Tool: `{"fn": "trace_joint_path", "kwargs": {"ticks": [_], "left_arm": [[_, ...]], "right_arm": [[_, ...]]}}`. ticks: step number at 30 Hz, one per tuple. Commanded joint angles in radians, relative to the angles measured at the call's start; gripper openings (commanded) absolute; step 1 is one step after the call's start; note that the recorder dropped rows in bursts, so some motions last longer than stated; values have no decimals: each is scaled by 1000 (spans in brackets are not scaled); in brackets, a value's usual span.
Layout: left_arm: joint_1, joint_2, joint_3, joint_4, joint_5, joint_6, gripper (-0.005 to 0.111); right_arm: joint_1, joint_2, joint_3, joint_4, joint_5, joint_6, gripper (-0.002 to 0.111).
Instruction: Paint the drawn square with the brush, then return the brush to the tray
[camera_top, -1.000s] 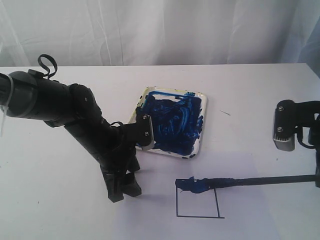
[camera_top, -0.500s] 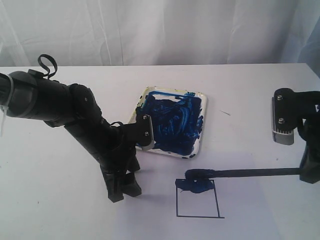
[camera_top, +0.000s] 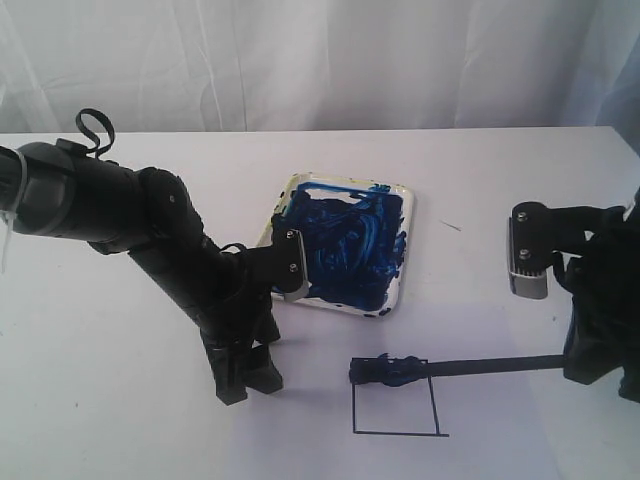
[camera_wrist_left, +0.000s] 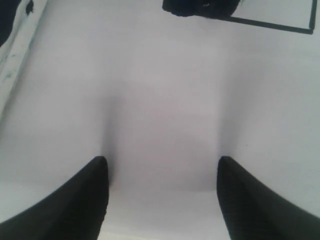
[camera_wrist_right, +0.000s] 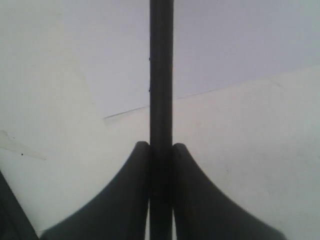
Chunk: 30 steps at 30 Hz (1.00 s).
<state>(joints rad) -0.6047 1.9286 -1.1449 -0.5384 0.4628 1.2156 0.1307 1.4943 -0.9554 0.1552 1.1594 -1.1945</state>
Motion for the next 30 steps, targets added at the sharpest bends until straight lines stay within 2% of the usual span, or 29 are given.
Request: {"fn": "trace_joint_path", "kwargs": {"ticks": [1,14,18,30], "left_arm": [[-6,37,16,19,51,-4,66],[-6,37,16,19,53,-4,66],[-6,37,16,19,53,-4,66],[-6,37,16,19,53,-4,66]], "right_arm": [[2,23,4,6,-15,-12,0],[2,55,4,-36,-11,25,0],[2,55,4,-46,55,-16,0],[2,55,4,-38,62,-39,0]]}}
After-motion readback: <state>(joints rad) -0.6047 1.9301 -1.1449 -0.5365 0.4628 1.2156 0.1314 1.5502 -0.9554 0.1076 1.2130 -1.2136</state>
